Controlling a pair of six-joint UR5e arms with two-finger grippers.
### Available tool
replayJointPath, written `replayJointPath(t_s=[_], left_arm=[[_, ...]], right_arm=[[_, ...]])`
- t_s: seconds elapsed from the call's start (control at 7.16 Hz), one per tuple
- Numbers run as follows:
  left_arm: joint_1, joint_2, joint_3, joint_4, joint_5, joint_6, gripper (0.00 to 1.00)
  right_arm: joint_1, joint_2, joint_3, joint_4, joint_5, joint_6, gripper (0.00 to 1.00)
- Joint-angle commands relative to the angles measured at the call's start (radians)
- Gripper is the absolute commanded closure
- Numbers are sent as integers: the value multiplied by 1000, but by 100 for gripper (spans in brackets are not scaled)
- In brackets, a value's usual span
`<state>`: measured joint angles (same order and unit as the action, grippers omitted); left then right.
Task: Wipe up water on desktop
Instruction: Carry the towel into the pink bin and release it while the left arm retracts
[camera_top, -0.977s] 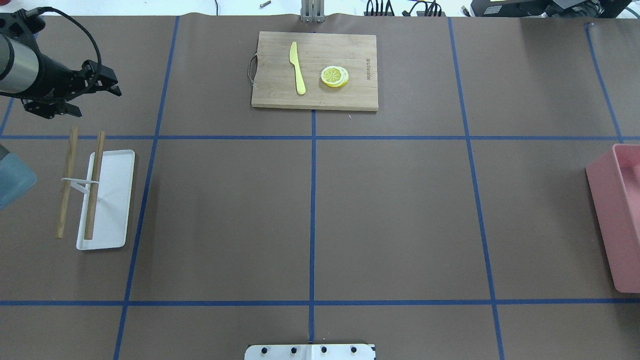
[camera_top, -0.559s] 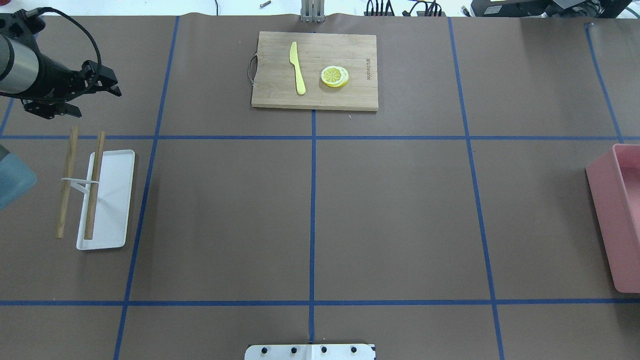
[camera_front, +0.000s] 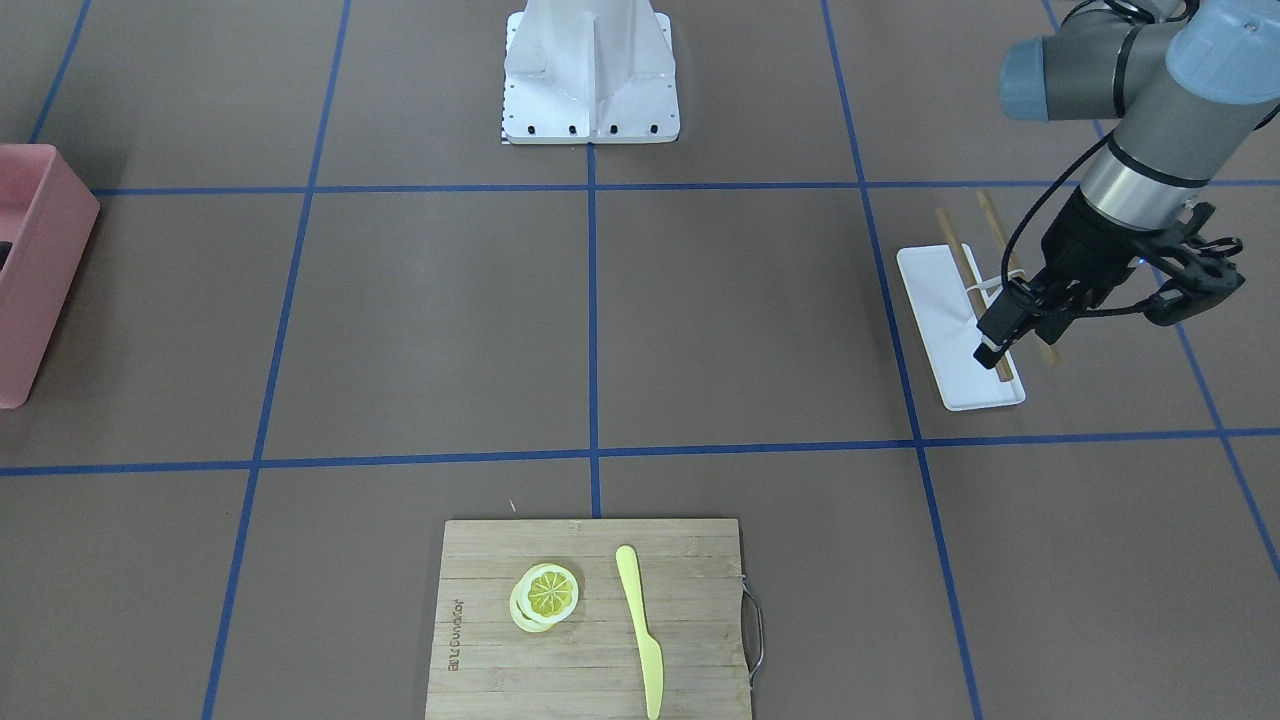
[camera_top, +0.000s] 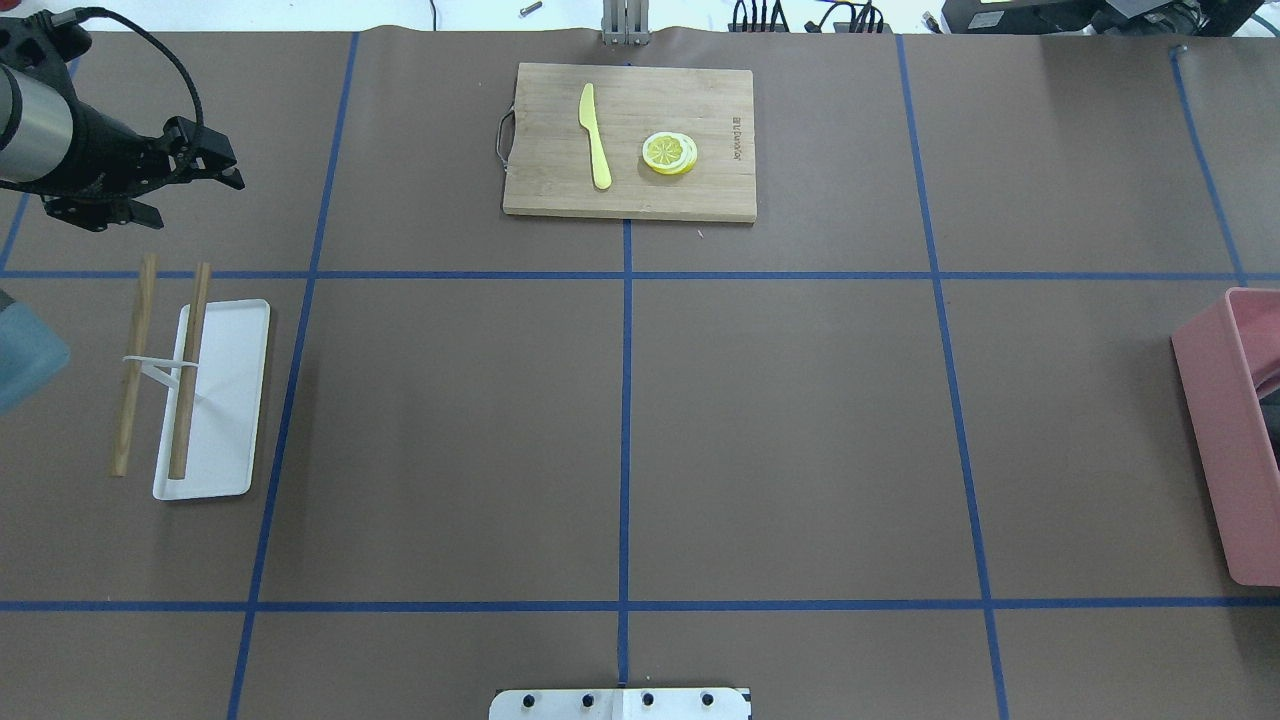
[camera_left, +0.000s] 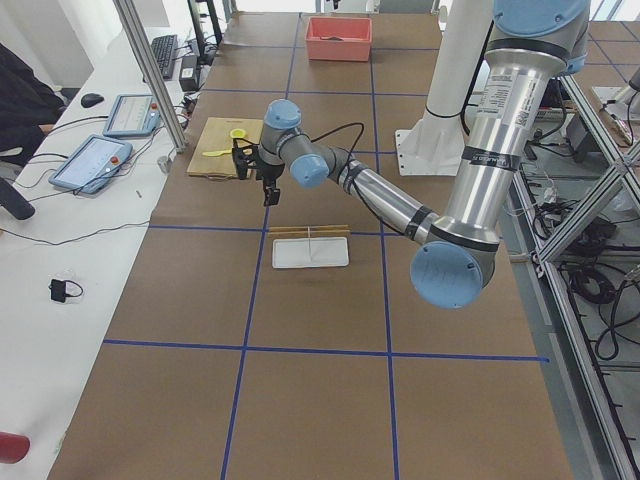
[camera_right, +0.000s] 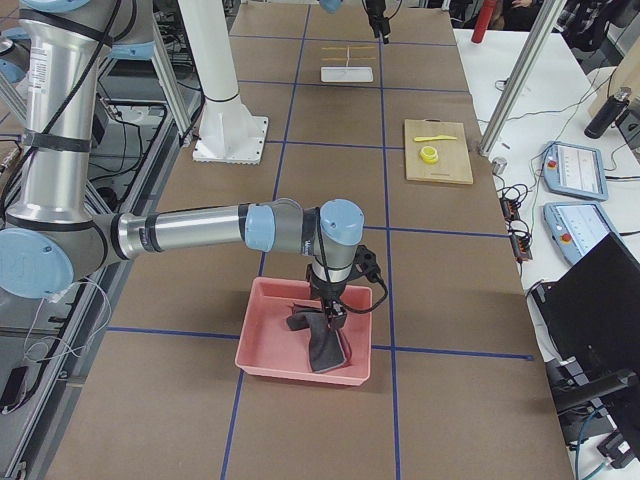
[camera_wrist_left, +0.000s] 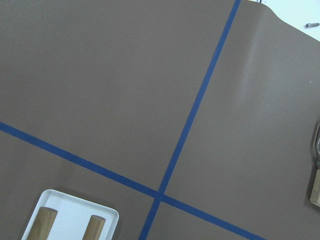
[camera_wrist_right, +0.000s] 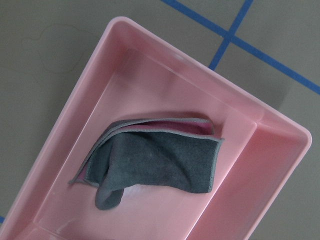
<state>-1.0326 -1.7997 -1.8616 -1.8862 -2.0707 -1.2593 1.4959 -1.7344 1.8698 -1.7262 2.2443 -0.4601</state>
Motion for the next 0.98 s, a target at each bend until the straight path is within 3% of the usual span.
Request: replayJointPath(t_s=[0.0,0.28,0.56,0.7,0.84], left_arm=[[-99,118,-14,12,-32,358,2],[-264,244,-7,13,-49,745,2],[-456,261,45,185,-149,1031,2],[-496,275,51,256,-158,1198,2],[-500,340,62,237,-158,1257,2]], right_arm=[[18,7,-30,88,1,-2,0],[34,38,-32,86,12,73,0],[34,38,-32,85,58,191,0],[34,38,-32,83,81,258,0],[34,39,-34,85,105,323,0]])
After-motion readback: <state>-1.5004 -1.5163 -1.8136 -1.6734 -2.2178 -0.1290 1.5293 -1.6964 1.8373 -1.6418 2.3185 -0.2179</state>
